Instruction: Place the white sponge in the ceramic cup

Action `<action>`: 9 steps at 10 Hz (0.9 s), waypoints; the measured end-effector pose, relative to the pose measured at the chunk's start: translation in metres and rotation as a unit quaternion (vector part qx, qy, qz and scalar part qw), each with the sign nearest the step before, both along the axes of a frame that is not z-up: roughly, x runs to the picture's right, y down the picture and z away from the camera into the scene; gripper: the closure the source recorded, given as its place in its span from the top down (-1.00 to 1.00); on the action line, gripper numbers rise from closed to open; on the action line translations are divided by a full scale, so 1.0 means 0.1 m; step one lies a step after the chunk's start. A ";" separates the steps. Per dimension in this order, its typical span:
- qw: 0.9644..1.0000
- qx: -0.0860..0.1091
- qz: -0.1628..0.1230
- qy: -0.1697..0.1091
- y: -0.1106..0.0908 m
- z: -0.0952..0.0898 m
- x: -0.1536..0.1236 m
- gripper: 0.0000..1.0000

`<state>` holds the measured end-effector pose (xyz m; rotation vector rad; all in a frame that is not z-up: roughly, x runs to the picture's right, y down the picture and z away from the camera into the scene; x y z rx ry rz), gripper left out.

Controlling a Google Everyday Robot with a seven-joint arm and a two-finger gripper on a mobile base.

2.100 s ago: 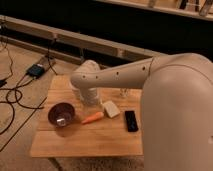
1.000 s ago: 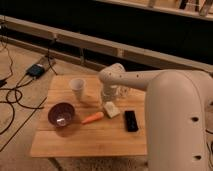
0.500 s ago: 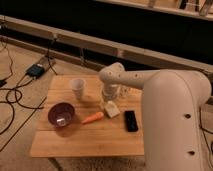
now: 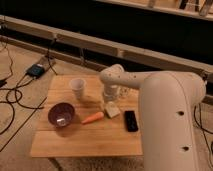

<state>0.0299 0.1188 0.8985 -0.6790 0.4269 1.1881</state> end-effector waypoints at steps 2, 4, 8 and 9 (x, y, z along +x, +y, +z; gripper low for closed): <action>1.000 -0.001 -0.002 0.002 0.00 0.05 0.05 0.30; 1.000 -0.004 -0.003 0.005 0.02 0.09 0.08 0.30; 1.000 -0.011 -0.004 0.002 0.08 0.14 0.05 0.27; 1.000 -0.013 -0.003 0.001 0.09 0.15 0.05 0.14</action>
